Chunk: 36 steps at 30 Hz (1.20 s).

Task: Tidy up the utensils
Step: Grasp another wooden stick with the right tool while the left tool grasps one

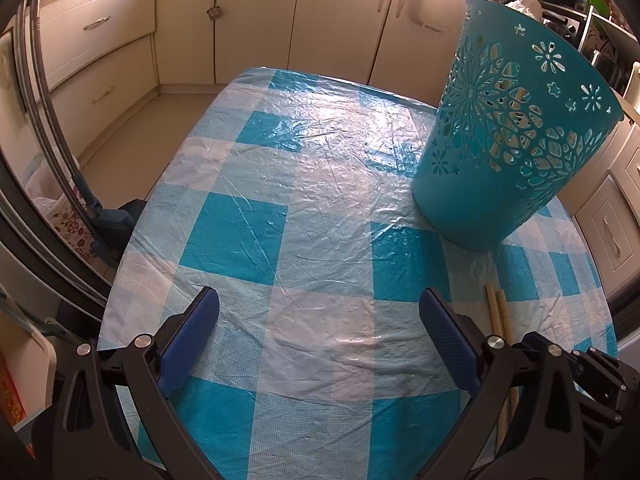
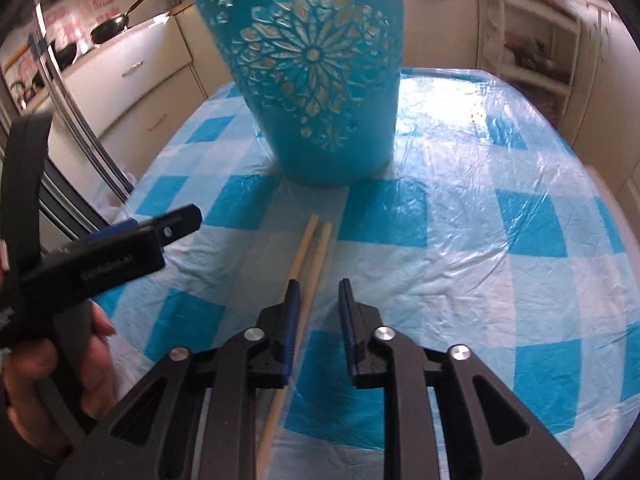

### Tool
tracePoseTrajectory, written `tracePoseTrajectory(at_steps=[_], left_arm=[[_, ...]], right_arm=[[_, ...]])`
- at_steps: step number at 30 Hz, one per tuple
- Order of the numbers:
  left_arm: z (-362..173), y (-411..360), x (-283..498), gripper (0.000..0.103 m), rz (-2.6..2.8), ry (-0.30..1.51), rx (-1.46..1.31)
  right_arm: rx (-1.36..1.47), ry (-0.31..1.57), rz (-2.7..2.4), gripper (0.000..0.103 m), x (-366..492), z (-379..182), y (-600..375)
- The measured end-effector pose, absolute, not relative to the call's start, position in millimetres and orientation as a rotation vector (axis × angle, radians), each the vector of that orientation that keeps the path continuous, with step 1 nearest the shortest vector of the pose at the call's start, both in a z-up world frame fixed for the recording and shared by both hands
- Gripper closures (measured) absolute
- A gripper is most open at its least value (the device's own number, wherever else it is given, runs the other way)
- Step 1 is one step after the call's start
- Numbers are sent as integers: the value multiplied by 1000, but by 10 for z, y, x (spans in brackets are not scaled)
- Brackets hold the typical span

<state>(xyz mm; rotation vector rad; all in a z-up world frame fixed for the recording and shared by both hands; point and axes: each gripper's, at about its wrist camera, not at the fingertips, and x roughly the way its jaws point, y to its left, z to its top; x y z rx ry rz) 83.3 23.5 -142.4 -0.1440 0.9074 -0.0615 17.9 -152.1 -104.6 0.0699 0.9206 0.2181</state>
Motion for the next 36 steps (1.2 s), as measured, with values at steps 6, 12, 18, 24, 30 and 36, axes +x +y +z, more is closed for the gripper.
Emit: tracePoseTrajectory(at_steps=[6, 12, 18, 24, 30, 36], left_arm=[[-1423, 242, 835, 7, -64, 906, -147], [-1433, 184, 846, 7, -55, 919, -112], [-1363, -258, 677, 7, -186, 931, -84], [-1343, -783, 632, 16, -210, 933, 89], [-1435, -955, 629, 43, -210, 960, 133], [-1381, -1026, 611, 97, -286, 962, 170]], right_arm=[[-4, 920, 195, 96, 160, -1086, -1642], [78, 908, 139, 96, 157, -1092, -2138], [161, 881, 170, 96, 133, -1112, -2242], [237, 877, 198, 96, 160, -1120, -2337], [269, 874, 211, 96, 145, -1122, -2345], [268, 875, 214, 95, 154, -1121, -2332]])
